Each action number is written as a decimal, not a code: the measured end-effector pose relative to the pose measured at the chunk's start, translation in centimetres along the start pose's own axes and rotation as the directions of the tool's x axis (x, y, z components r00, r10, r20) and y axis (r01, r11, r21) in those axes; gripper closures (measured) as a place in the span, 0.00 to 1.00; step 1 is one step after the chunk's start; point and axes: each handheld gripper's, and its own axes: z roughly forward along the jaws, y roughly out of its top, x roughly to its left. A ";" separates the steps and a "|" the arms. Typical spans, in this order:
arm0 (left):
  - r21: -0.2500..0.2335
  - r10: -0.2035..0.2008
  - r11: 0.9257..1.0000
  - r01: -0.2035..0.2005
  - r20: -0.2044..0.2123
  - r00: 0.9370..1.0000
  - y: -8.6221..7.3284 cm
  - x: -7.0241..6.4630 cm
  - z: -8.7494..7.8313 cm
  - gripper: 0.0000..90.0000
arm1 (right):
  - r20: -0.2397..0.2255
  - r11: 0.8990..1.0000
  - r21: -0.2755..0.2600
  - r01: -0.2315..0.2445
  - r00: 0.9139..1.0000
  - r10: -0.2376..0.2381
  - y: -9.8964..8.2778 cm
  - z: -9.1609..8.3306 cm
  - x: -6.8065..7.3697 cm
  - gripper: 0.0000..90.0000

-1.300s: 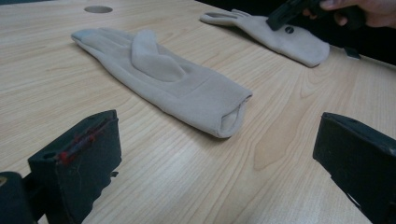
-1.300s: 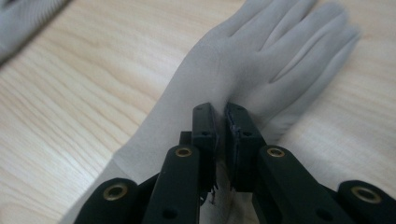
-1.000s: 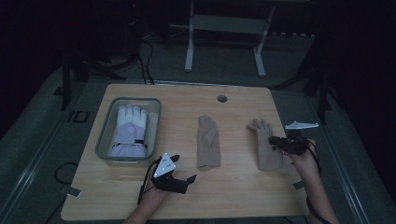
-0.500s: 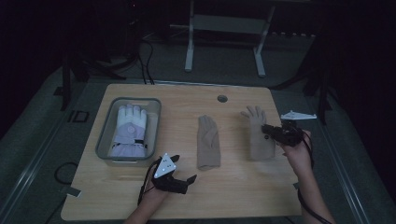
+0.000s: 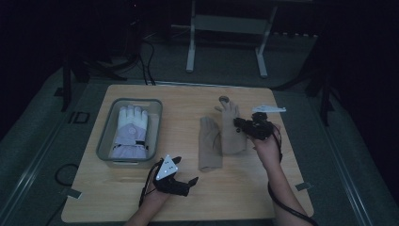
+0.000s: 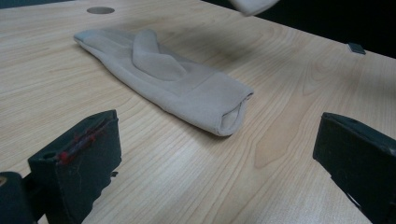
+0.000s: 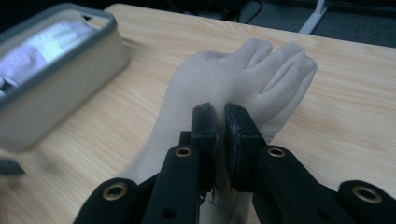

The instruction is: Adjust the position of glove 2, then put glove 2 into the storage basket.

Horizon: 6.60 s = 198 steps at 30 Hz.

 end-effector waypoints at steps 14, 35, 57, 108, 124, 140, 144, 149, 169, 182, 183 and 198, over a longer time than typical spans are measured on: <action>-0.004 0.007 1.000 -0.007 0.002 1.000 0.0 -0.1 0.0 0.01 | 0.009 0.998 0.032 -0.052 0.999 0.052 -1.8 4.7 4.4 0.92; 0.012 0.015 1.000 -0.015 0.000 1.000 0.0 -0.2 0.1 0.01 | -0.017 0.981 0.169 -0.098 0.995 0.102 -7.0 8.9 3.7 0.78; 0.057 0.009 0.998 -0.009 -0.015 1.000 0.2 -0.2 0.4 0.01 | -0.170 0.987 0.148 0.061 0.985 -0.035 -5.8 5.9 0.8 0.17; 0.372 0.237 0.889 -0.267 0.126 0.963 5.3 -1.8 7.9 0.17 | -0.091 0.970 0.238 -0.057 0.993 0.081 -1.8 12.9 -2.2 0.27; 0.467 0.289 0.831 -0.302 0.103 0.952 5.4 -1.3 9.4 0.40 | -0.125 0.940 0.339 -0.029 0.989 0.076 -1.9 13.7 -1.5 0.72; 0.459 0.330 0.830 -0.315 0.050 0.943 6.4 -1.4 8.3 0.88 | -0.148 0.950 0.309 -0.052 0.984 0.102 -1.0 13.0 -1.0 0.80; 0.457 0.340 0.830 -0.320 0.040 0.940 7.0 -1.4 7.5 0.88 | -0.173 0.954 0.295 -0.047 0.980 0.102 -0.2 12.4 -0.7 0.80; 0.451 0.346 0.835 -0.316 0.018 0.938 7.8 -1.2 6.3 0.89 | -0.189 0.962 0.269 -0.047 0.977 0.101 0.9 11.7 -0.2 0.84; 0.457 0.419 0.819 -0.348 -0.061 0.906 11.3 0.3 1.4 0.89 | -0.250 0.988 0.157 -0.003 0.967 0.043 6.4 10.0 3.3 0.87; 0.457 0.413 0.831 -0.318 -0.123 0.902 11.4 2.2 -2.3 0.89 | -0.302 0.991 0.132 0.038 0.953 0.004 9.1 11.4 7.0 0.87; 0.462 0.414 0.829 -0.315 -0.127 0.902 11.4 2.3 -2.6 0.89 | -0.305 0.991 0.130 0.044 0.952 -0.002 9.3 11.5 7.3 0.87; 0.472 0.386 0.842 -0.261 -0.189 0.903 10.6 4.6 -6.8 0.89 | -0.351 0.989 0.124 0.086 0.936 -0.038 10.9 14.2 11.6 0.87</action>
